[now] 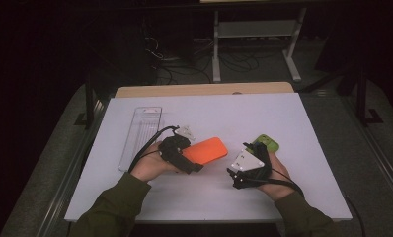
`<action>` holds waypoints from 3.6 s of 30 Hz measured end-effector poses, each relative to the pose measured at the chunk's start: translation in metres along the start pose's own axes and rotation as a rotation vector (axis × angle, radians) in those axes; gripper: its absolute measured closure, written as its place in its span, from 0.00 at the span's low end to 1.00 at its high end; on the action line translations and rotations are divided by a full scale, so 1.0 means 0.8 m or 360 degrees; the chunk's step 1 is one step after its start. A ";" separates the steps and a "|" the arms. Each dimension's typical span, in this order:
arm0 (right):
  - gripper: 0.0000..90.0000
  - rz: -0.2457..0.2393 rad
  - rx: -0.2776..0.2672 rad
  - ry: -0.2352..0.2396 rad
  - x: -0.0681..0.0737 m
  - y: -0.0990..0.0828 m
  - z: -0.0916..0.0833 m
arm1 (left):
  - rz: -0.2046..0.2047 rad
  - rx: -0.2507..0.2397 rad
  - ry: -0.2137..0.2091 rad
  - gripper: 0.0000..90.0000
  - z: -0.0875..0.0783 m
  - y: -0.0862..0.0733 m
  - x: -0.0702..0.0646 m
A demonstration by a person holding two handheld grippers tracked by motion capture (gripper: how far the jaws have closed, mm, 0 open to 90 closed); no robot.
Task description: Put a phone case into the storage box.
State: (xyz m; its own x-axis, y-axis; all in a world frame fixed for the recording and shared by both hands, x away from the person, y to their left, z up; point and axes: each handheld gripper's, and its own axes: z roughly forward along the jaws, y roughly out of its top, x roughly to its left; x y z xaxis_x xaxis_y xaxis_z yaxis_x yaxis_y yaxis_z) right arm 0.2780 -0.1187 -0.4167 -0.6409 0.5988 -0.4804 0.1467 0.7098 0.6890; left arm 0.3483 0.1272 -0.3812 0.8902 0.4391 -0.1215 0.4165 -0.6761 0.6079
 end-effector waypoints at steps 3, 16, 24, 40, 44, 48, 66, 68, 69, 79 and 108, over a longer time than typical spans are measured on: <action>0.08 -0.0106 0.0004 -0.0031 0.002 0.000 0.000 | 0.0001 0.0001 0.0000 0.17 0.000 0.000 0.000; 0.08 -0.0418 -0.0015 -0.0202 0.019 0.001 0.001 | -0.0011 0.0009 -0.0006 0.17 0.000 0.000 0.000; 0.08 -0.0596 -0.0066 -0.0309 0.025 0.002 0.002 | -0.0007 0.0017 -0.0012 0.17 0.000 0.000 0.000; 0.08 -0.0900 -0.0124 -0.0477 0.039 0.008 0.005 | 0.0006 0.0021 -0.0009 0.17 0.000 0.001 -0.001; 0.08 -0.0950 -0.0128 -0.0505 0.044 0.010 0.008 | 0.0011 0.0031 -0.0014 0.17 0.000 0.001 -0.002; 0.08 -0.1026 -0.0171 -0.0553 0.046 0.016 0.011 | 0.0009 0.0031 -0.0015 0.17 0.001 0.002 -0.003; 0.10 -0.1212 -0.0253 -0.0644 0.067 0.043 0.033 | 0.0013 0.0018 0.0000 0.17 -0.001 0.002 0.000; 0.13 -0.1220 -0.0248 -0.0639 0.069 0.043 0.034 | -0.0002 0.0027 -0.0002 0.17 -0.001 0.002 0.000; 0.15 -0.1230 -0.0249 -0.0636 0.072 0.043 0.033 | -0.0003 0.0019 -0.0003 0.17 -0.001 0.002 0.000; 0.48 -0.1309 -0.0217 -0.0565 0.083 0.040 0.031 | 0.0027 0.0050 0.0002 0.17 -0.001 0.002 0.000; 0.88 -0.1396 -0.0214 -0.0588 0.092 0.041 0.031 | -0.0015 0.0039 -0.0029 0.17 0.001 0.001 0.000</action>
State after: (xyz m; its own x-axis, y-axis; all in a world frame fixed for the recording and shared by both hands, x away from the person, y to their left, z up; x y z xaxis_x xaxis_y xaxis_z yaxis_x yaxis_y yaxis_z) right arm 0.2542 -0.0421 -0.4431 -0.2000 -0.0300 -0.9793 -0.3743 0.9261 0.0481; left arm 0.3492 0.1259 -0.3814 0.8894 0.4348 -0.1411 0.4288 -0.6865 0.5873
